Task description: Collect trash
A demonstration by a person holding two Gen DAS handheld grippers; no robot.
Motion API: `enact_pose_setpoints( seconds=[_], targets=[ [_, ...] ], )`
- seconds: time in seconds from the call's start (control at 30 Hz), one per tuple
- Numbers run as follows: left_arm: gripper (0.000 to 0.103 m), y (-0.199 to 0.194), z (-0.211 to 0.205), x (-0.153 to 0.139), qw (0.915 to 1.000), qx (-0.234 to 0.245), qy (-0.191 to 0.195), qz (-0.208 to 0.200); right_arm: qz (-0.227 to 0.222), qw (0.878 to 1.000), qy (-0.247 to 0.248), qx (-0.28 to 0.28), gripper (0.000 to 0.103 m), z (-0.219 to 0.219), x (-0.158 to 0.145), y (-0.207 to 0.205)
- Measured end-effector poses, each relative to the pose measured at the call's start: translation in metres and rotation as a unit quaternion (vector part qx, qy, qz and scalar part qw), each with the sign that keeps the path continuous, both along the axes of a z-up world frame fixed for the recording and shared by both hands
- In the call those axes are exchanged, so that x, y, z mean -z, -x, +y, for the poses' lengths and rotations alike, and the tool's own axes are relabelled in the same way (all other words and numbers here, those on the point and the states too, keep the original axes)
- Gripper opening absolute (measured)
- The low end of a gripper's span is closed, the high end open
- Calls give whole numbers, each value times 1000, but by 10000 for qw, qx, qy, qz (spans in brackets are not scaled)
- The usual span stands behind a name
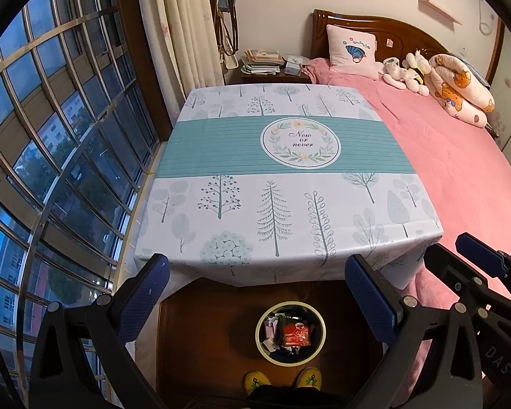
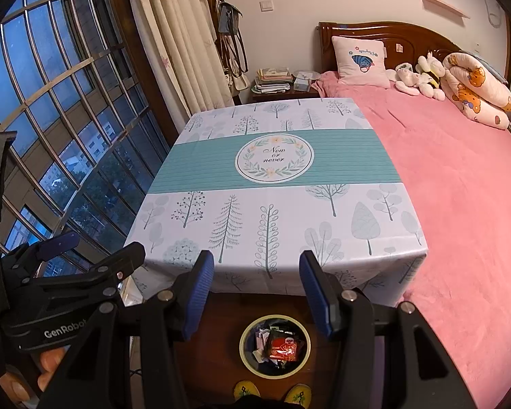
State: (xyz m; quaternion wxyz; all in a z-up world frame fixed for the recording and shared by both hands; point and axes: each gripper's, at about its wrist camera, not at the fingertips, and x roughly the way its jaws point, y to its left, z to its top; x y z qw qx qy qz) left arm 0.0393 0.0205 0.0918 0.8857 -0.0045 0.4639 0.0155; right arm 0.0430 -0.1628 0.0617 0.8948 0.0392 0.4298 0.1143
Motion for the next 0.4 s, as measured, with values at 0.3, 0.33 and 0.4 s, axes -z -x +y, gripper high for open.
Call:
enact_pose_setpoints(
  seconds=[0.3, 0.33, 0.4],
  targets=[
    [102, -3, 2, -1, 10000, 12, -18, -13, -6, 10000, -17, -24, 53, -2, 0, -2],
    [102, -3, 3, -1, 10000, 13, -17, -21, -1, 10000, -15, -31, 53, -2, -1, -2],
    [102, -3, 2, -1, 10000, 12, -21, -21, 7, 10000, -13, -43, 53, -2, -1, -4]
  ],
)
